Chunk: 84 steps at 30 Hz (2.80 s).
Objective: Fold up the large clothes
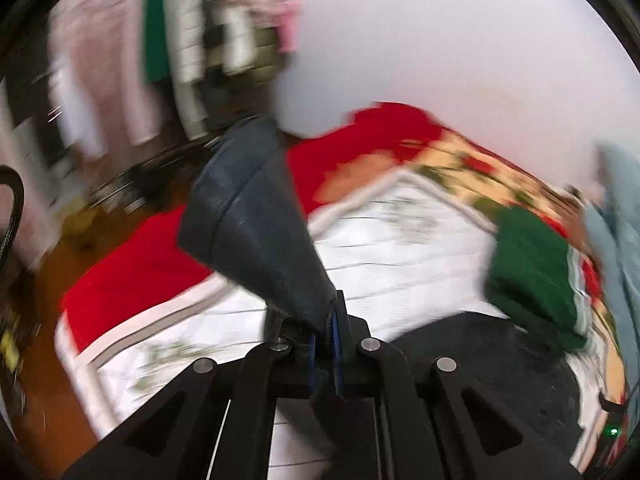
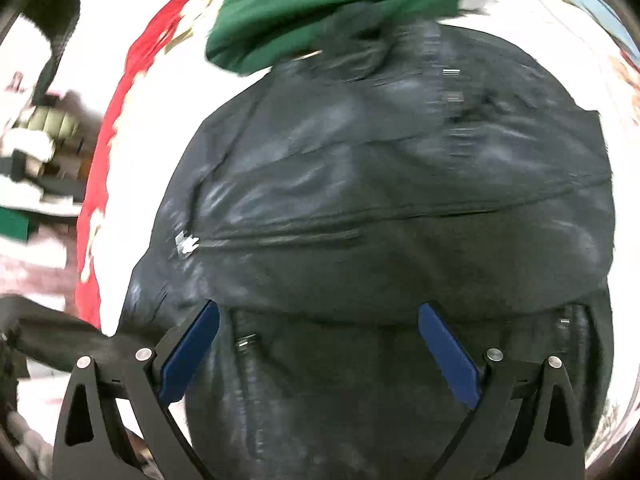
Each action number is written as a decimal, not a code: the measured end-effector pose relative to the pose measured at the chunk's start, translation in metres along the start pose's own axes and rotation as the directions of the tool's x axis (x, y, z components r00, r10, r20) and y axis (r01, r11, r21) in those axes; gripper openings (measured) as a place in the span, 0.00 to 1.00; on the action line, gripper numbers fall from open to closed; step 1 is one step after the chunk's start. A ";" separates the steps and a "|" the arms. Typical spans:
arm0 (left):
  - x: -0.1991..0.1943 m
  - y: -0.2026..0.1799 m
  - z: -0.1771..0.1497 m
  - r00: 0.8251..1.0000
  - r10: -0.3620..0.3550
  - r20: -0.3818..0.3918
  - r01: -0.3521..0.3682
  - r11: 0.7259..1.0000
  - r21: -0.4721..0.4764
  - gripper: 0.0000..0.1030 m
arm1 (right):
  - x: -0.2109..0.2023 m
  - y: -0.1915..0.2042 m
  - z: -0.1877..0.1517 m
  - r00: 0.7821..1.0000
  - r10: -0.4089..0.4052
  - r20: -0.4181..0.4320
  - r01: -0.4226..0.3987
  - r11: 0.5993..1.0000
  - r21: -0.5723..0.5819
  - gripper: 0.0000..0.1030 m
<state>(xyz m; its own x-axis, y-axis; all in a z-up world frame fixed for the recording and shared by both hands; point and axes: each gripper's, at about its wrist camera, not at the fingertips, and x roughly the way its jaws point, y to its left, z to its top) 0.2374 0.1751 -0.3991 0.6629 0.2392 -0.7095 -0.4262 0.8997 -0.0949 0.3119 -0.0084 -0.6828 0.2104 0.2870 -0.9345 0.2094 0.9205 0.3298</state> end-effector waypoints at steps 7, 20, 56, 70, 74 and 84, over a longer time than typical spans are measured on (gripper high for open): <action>0.014 -0.183 -0.036 0.945 -0.293 -0.145 0.322 0.914 0.248 0.03 | -0.026 -0.100 0.003 0.998 -0.051 0.039 0.043 0.980 0.194 0.98; 0.053 -0.314 -0.170 0.814 -0.210 -0.542 0.479 0.770 0.421 0.06 | -0.053 -0.247 -0.017 0.986 -0.169 -0.005 0.159 0.919 0.361 0.98; 0.142 -0.094 -0.067 0.862 0.295 -0.413 -0.202 0.946 0.255 1.00 | -0.068 -0.193 0.088 0.975 -0.219 -0.027 0.219 0.944 0.247 0.13; 0.171 -0.094 -0.071 0.853 0.301 -0.425 -0.176 0.935 0.308 1.00 | -0.061 -0.216 0.119 0.977 -0.172 -0.127 0.203 0.932 0.301 0.43; 0.152 -0.109 -0.071 0.865 0.291 -0.409 -0.172 0.938 0.302 1.00 | -0.056 -0.211 0.119 0.981 -0.123 -0.149 0.156 0.958 0.239 0.53; 0.092 -0.157 -0.085 0.891 0.312 -0.330 -0.198 0.921 0.335 1.00 | -0.052 -0.192 0.106 0.985 -0.132 -0.114 0.149 0.977 0.153 0.12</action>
<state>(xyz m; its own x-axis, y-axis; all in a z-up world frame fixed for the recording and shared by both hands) 0.3129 0.0246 -0.5091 0.2546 0.3730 -0.8922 -0.3179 0.9036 0.2870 0.3617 -0.2278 -0.6837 0.0706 0.1911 -0.9790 0.3824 0.9013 0.2034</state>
